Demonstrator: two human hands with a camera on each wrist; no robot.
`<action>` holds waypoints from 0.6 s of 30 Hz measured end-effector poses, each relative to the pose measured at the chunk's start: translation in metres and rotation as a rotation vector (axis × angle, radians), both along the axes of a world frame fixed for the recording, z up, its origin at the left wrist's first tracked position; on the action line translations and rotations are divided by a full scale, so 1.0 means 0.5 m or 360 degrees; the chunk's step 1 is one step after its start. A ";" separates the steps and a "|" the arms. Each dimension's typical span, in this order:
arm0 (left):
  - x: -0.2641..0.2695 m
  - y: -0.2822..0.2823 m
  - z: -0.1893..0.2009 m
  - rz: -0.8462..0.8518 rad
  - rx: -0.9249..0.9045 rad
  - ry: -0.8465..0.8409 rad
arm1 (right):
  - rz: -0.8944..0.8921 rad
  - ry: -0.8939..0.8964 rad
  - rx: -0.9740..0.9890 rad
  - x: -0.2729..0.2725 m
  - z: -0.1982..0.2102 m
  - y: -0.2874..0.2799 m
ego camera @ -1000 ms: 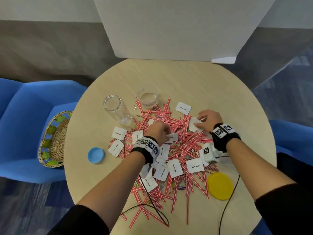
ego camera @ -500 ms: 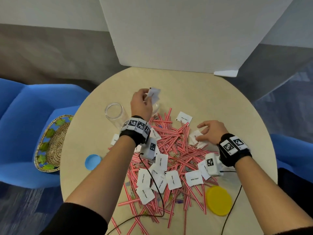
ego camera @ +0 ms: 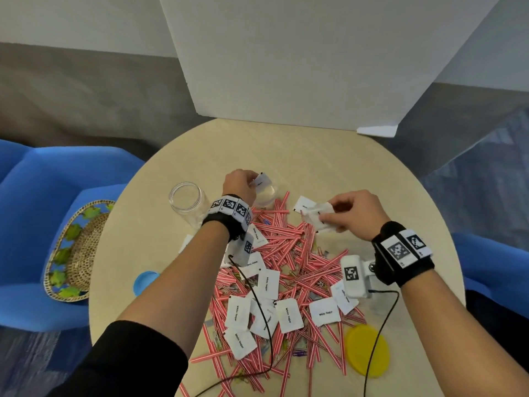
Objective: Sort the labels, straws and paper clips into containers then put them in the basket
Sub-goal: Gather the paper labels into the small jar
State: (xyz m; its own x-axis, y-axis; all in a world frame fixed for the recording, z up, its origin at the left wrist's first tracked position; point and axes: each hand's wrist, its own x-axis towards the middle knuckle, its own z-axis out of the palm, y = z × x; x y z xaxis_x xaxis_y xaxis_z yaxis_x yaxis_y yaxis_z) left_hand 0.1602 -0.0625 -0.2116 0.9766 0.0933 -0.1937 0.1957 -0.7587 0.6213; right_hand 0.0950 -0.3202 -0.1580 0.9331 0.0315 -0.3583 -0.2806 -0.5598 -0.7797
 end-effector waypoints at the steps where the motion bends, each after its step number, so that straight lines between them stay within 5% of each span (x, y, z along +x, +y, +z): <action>1: -0.003 -0.003 0.004 -0.0056 -0.0034 0.0024 | -0.0023 -0.0029 0.0048 0.006 0.003 0.006; 18: -0.032 -0.002 -0.015 -0.0218 0.0105 -0.0224 | -0.0359 -0.0143 0.0316 0.073 -0.037 0.099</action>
State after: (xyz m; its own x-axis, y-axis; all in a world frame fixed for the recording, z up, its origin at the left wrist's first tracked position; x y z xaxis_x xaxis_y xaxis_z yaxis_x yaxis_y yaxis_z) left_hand 0.1442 -0.0634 -0.2191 0.9980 -0.0346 -0.0524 0.0025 -0.8121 0.5835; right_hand 0.1314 -0.2706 -0.1764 0.9520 -0.1189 -0.2820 -0.3057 -0.3254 -0.8948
